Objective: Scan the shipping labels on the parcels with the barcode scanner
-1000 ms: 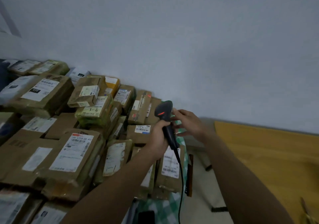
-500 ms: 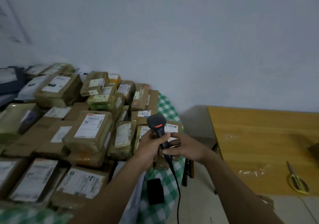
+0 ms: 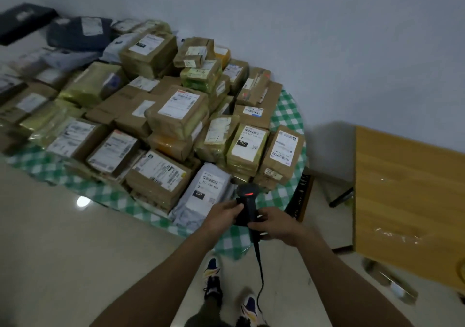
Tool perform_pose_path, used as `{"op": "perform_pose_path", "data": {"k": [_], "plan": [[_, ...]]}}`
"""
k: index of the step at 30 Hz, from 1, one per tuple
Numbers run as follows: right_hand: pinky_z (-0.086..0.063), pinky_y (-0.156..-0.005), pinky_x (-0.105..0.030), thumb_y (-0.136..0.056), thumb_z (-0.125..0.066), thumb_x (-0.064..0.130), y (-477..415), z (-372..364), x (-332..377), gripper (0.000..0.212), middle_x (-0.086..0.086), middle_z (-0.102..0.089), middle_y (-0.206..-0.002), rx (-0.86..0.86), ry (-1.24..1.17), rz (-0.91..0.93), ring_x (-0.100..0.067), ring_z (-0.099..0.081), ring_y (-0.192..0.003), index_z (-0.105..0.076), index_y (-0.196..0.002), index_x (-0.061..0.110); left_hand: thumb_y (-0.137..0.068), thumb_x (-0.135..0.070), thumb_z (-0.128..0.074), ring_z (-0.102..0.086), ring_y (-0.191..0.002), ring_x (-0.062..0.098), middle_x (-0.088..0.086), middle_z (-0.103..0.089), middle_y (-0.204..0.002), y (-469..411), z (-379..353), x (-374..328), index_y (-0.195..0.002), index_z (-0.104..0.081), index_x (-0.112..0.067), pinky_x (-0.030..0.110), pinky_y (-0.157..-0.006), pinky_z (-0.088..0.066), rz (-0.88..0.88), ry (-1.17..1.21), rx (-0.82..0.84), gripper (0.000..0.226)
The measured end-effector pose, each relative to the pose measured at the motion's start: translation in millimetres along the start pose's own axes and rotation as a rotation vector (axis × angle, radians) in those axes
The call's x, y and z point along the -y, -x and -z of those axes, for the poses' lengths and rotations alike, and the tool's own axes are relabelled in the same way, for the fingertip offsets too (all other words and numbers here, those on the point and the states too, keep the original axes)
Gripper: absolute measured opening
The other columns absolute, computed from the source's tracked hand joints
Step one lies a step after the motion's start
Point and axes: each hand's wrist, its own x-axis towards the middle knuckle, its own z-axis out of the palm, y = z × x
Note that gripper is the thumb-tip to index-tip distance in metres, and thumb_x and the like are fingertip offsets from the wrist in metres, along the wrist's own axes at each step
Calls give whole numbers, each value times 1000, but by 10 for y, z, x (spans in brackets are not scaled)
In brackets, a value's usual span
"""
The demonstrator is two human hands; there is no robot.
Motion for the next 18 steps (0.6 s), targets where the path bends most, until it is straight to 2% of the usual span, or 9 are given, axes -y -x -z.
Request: {"op": "perform_pose_path", "data": {"k": [3, 4, 6, 7, 11, 13, 16, 18], "plan": [[-60, -90, -35, -99, -71, 19, -154, -81, -133, 12, -2, -73, -104, 2, 3, -47, -18, -71, -99, -67, -110, 19, -101, -20, -65, -68, -113, 20, -3, -75, -112, 3, 16, 147, -99, -74, -38, 40, -104, -50, 24, -83, -26, 20], [-60, -89, -35, -99, -70, 18, -191, -110, -154, 11, -2, -72, -105, -2, -15, -56, -18, -70, -99, -66, -110, 19, -101, -20, -64, -67, -114, 20, -3, -74, -113, 1, 23, 184, -107, -73, -36, 41, -106, -49, 32, -89, -33, 19], [-59, -84, -32, -101, -68, 17, -268, -162, -153, 13, -3, -71, -110, -6, -43, -60, -18, -69, -102, -65, -114, 17, -103, -18, -62, -65, -114, 18, -5, -70, -110, -1, 30, 227, -125, -67, -30, 39, -106, -48, 40, -87, -39, 25], [-58, -85, -32, -101, -67, 17, -320, -180, -152, 16, -4, -71, -114, -12, -60, -59, -20, -69, -104, -64, -117, 15, -104, -17, -61, -64, -112, 18, -5, -69, -109, -1, 34, 231, -127, -62, -31, 38, -104, -48, 40, -87, -31, 27], [-60, -84, -32, -103, -64, 17, -503, -253, -186, 21, -15, -70, -120, -64, -100, -94, -27, -69, -108, -65, -120, 5, -104, -13, -58, -63, -117, 21, 3, -68, -119, 17, 86, 270, -131, -63, -19, 40, -104, -51, 63, -117, -7, 29], [-61, -94, -41, -102, -65, 17, -593, -283, -212, 29, -21, -71, -115, -123, -132, -125, -31, -70, -106, -67, -122, -4, -105, -13, -57, -63, -116, 20, 1, -68, -118, 15, 107, 281, -126, -65, -20, 41, -103, -51, 70, -128, -8, 24], [-60, -95, -48, -101, -68, 24, -638, -306, -209, 30, -26, -72, -110, -199, -123, -134, -33, -72, -97, -70, -107, -4, -104, -14, -58, -62, -111, 17, -5, -66, -112, 38, 134, 262, -126, -63, -22, 38, -102, -50, 48, -147, -19, 24], [-63, -86, -44, -99, -69, 34, -591, -279, -148, 32, -21, -73, -99, -239, -48, -149, -31, -74, -91, -68, -92, 3, -104, -15, -60, -60, -115, 18, -2, -65, -123, 40, 153, 220, -135, -61, -17, 39, -107, -49, 9, -182, -38, 32]]}}
